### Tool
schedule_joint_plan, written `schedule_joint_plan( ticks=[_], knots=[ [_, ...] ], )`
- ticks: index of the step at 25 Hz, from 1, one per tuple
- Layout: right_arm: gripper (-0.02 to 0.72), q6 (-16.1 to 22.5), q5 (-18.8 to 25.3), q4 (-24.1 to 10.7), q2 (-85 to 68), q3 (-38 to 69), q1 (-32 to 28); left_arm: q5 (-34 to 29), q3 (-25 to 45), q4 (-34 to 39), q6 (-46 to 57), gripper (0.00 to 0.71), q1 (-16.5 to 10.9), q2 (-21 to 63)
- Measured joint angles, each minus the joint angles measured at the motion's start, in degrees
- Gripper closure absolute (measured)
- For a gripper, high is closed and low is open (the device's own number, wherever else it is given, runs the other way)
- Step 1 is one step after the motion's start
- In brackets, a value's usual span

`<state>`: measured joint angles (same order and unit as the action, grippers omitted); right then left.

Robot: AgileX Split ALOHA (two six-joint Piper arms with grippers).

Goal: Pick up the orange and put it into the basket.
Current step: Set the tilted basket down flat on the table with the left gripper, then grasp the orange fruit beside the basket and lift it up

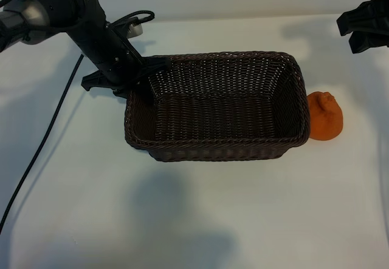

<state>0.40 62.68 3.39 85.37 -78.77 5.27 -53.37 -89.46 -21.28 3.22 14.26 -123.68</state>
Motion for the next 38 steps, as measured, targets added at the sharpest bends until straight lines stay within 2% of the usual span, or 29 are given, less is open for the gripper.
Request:
schedule_joint_plan(
  ticks=[6, 8, 13, 16, 19, 25, 30, 35, 38],
  knots=[
    [0.214, 0.0, 0.0, 0.0, 0.0, 0.0, 0.0, -0.6, 0.0, -0.1, 0.0, 0.534, 0.0, 0.0],
    [0.214, 0.0, 0.0, 0.0, 0.0, 0.0, 0.0, -1.3, 0.0, -0.5, 0.0, 0.462, 0.0, 0.0],
    [0.214, 0.0, 0.0, 0.1, 0.0, 0.0, 0.0, -1.9, -0.1, -1.0, 0.0, 0.203, 0.0, 0.0],
    [0.214, 0.0, 0.0, 0.1, 0.0, 0.0, 0.0, -2.0, -0.1, -1.0, 0.0, 0.122, 0.0, 0.0],
    [0.214, 0.0, 0.0, 0.1, 0.0, 0.0, 0.0, -2.1, -0.1, -1.0, 0.0, 0.109, 0.0, 0.0],
    [0.214, 0.0, 0.0, 0.1, 0.0, 0.0, 0.0, -4.9, -0.1, 0.3, 0.0, 0.129, 0.0, 0.7],
    [0.214, 0.0, 0.0, 0.1, 0.0, 0.0, 0.0, -9.4, -0.1, 1.2, 0.1, 0.132, -0.1, 3.5],
    [0.214, 0.0, 0.0, 0.1, 0.0, 0.0, 0.0, -14.0, -0.2, 5.2, 1.7, 0.133, -0.1, 7.8],
    [0.214, 0.0, 0.0, 0.1, 0.0, 0.0, 0.0, -14.0, -0.2, 6.0, 2.0, 0.133, -0.2, 11.7]
  ],
)
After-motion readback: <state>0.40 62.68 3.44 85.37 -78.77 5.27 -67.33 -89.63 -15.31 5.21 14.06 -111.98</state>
